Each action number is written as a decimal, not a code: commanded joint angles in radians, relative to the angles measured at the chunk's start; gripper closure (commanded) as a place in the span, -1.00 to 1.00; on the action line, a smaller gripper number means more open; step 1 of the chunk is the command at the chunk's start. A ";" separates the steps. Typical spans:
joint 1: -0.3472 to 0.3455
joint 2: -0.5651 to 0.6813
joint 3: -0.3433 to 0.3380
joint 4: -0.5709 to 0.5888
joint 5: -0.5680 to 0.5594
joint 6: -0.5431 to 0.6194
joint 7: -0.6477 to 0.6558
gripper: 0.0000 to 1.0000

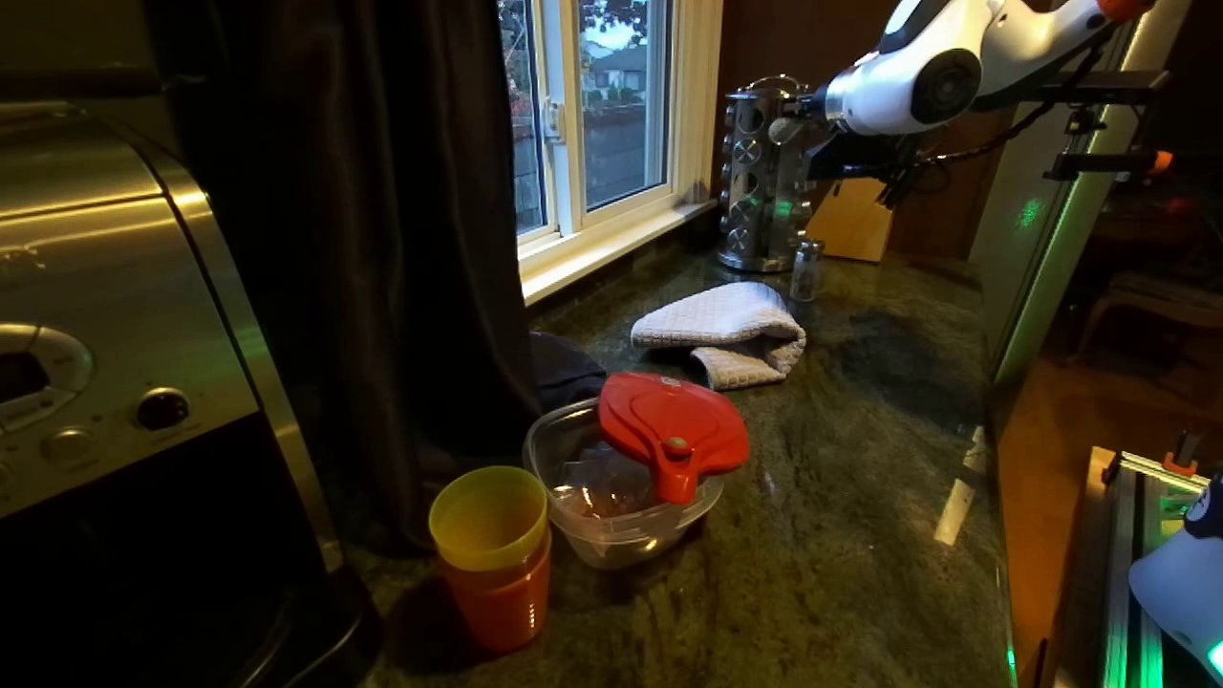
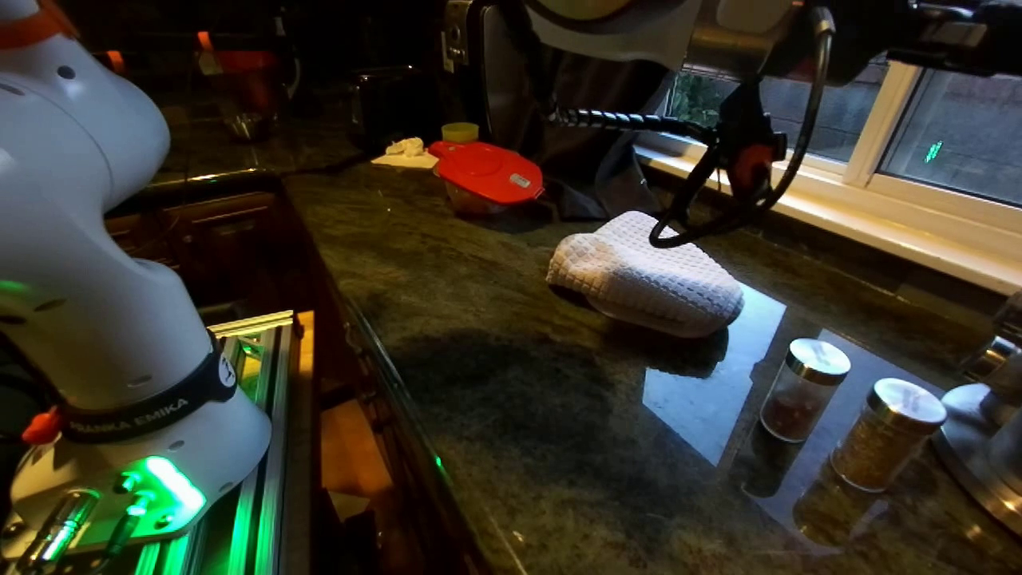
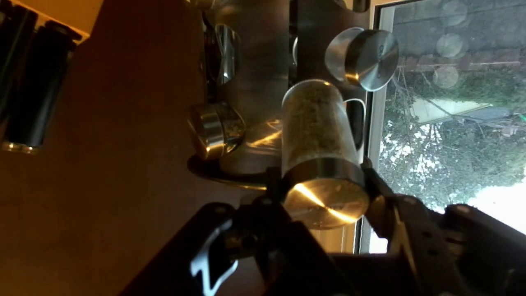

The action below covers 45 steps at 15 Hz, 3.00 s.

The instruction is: Put one glass jar on the silver stand.

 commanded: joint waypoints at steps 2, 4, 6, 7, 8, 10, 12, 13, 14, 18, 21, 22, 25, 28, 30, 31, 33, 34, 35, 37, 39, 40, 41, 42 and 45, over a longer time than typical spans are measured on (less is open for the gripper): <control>0.039 -0.046 -0.004 -0.061 0.108 -0.051 -0.048 0.51; 0.056 -0.070 0.007 -0.083 0.161 -0.085 -0.075 0.51; 0.062 -0.027 -0.010 -0.038 0.145 -0.057 -0.069 0.01; 0.069 -0.035 -0.007 -0.046 0.164 -0.074 -0.081 0.01; 0.074 -0.042 -0.005 -0.052 0.173 -0.082 -0.086 0.01; 0.077 -0.051 -0.005 -0.059 0.178 -0.083 -0.090 0.01; 0.080 -0.048 0.006 -0.070 0.173 -0.146 -0.099 0.51; 0.083 -0.049 0.014 -0.078 0.199 -0.185 -0.126 0.51; 0.090 -0.050 0.027 -0.089 0.212 -0.254 -0.143 0.51; 0.121 -0.042 0.064 -0.123 0.266 -0.433 -0.220 0.51; 0.150 -0.024 0.094 -0.143 0.285 -0.543 -0.226 0.51; 0.158 -0.015 0.102 -0.141 0.283 -0.564 -0.221 0.51; 0.176 0.015 0.115 -0.120 0.293 -0.566 -0.226 0.51; 0.183 0.057 0.119 -0.085 0.304 -0.557 -0.240 0.51; 0.184 0.084 0.124 -0.059 0.325 -0.564 -0.257 0.51; 0.186 0.099 0.129 -0.043 0.346 -0.574 -0.271 0.51; 0.187 0.129 0.137 -0.005 0.376 -0.591 -0.298 0.51; 0.188 0.143 0.141 0.016 0.395 -0.596 -0.316 0.51; 0.188 0.157 0.146 0.034 0.405 -0.607 -0.329 0.51; 0.187 0.185 0.153 0.068 0.418 -0.633 -0.349 0.51; 0.186 0.212 0.159 0.096 0.429 -0.664 -0.370 0.51; 0.184 0.224 0.161 0.109 0.433 -0.677 -0.375 0.51; 0.184 0.238 0.163 0.119 0.434 -0.691 -0.379 0.51; 0.182 0.252 0.163 0.131 0.431 -0.703 -0.381 0.51; 0.179 0.286 0.164 0.159 0.433 -0.728 -0.386 0.51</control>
